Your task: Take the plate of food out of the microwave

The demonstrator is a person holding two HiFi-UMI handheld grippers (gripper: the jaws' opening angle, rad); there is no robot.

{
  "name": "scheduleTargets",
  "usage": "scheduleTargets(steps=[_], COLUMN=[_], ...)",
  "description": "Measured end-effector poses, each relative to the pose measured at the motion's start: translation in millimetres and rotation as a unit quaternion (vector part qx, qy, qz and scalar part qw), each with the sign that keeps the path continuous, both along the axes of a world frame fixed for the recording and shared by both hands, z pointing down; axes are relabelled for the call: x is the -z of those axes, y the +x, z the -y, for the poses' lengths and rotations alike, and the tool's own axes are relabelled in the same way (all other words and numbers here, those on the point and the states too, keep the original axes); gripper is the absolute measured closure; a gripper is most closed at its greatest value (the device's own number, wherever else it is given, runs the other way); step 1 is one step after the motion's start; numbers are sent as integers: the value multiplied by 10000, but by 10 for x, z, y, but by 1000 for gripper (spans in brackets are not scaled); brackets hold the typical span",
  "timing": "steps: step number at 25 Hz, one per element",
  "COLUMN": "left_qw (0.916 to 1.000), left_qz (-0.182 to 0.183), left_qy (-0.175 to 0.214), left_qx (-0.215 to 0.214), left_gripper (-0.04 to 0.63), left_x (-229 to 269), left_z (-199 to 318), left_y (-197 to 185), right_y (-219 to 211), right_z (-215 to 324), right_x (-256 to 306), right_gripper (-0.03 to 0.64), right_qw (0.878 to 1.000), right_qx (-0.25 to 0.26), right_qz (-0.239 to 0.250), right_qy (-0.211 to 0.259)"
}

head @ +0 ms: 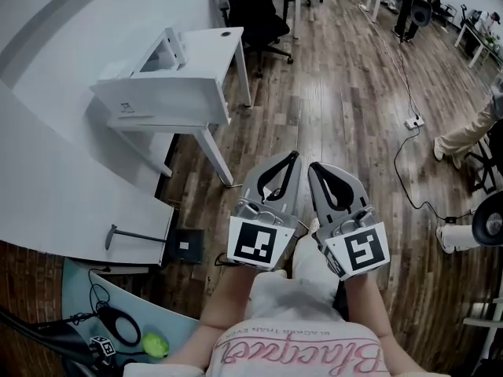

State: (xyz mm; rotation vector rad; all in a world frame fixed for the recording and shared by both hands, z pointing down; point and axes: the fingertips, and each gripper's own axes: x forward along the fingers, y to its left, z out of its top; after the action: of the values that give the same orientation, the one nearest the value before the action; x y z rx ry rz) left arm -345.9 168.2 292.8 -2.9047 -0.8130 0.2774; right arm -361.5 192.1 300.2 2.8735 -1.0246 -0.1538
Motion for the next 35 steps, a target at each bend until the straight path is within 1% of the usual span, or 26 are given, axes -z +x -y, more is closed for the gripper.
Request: scheduleTargets(steps=[7,14,19,31,35], left_qw=[9999,9997,9992,9978,9972], left_qz=[-84,-43,20,-6,-40], left_qy=[27,133,184,76,50], left_qx=[138,216,345,665,751], left_gripper=[591,591,591,591,591], left_x=[29,-21,-37,46,15], left_z=[-127,-385,-540,-910,-1031], left_y=[433,991,1445,2512,2790], right_y=[429,1040,1499,2506,2769], right_z=[-85,-322,-451,-851,-956], right_x=[10,-5,-7,72,38], right_gripper=[606,606,606,606,606], right_qw=[9998,9993,9986,9965,9956], right_qx=[194,340,505,838,933], right_qz=[-55,0,43,2,10], right_qy=[33,159,159,36,3])
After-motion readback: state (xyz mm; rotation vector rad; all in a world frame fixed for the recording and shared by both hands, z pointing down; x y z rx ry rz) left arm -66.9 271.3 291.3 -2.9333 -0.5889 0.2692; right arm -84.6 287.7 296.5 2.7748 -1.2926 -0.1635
